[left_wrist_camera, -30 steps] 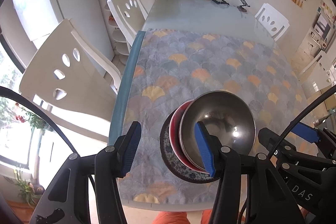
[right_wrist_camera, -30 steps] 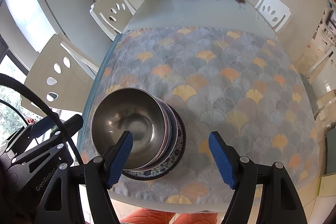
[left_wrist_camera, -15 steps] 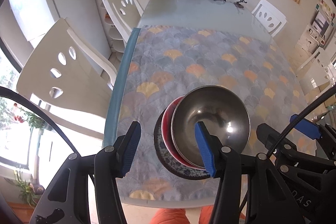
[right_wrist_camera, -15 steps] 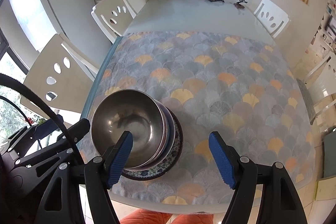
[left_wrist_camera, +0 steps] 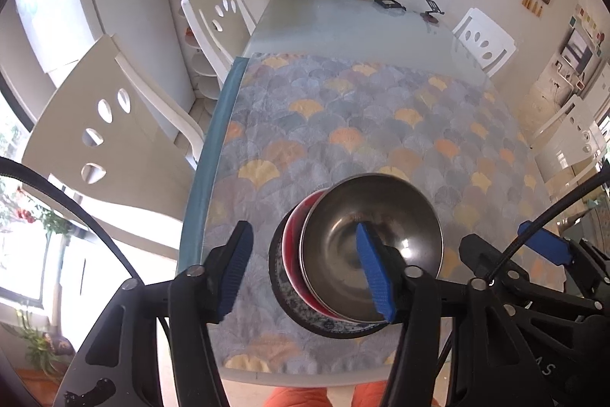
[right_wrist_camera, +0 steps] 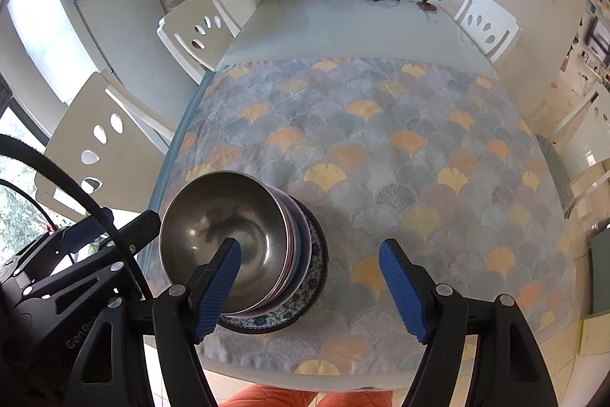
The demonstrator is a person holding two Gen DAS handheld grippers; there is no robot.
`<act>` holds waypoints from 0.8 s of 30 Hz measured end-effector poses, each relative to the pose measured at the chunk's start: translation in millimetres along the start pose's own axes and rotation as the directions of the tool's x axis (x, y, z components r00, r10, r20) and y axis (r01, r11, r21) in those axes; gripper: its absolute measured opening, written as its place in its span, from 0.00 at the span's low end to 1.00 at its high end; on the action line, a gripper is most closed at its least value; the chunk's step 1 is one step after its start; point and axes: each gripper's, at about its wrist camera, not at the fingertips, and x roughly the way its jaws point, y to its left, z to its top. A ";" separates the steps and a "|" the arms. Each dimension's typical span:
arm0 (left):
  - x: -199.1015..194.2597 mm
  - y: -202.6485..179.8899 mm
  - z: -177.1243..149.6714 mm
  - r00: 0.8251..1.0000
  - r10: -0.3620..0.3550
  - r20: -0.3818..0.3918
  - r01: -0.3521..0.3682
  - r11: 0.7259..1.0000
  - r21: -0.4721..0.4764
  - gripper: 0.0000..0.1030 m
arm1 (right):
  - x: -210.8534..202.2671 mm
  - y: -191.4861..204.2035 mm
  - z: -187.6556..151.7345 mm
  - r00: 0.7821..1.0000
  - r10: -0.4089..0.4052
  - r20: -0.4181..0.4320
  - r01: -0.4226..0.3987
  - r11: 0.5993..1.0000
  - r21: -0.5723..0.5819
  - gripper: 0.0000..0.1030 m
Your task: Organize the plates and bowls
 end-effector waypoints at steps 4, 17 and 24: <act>0.2 -0.9 1.9 1.000 0.019 0.005 -0.019 1.000 0.006 0.56 | 1.3 2.6 1.9 1.000 0.000 0.006 0.000 1.000 -0.012 0.71; 3.5 41.0 18.9 0.991 0.136 0.016 -0.135 0.989 -0.052 0.59 | 5.0 6.5 5.0 1.000 0.010 -0.001 -0.010 0.999 -0.034 0.76; -9.5 74.0 27.6 0.984 0.153 0.094 -0.136 0.976 -0.168 0.99 | 5.4 7.5 7.8 1.000 0.009 0.007 -0.009 0.999 -0.035 0.79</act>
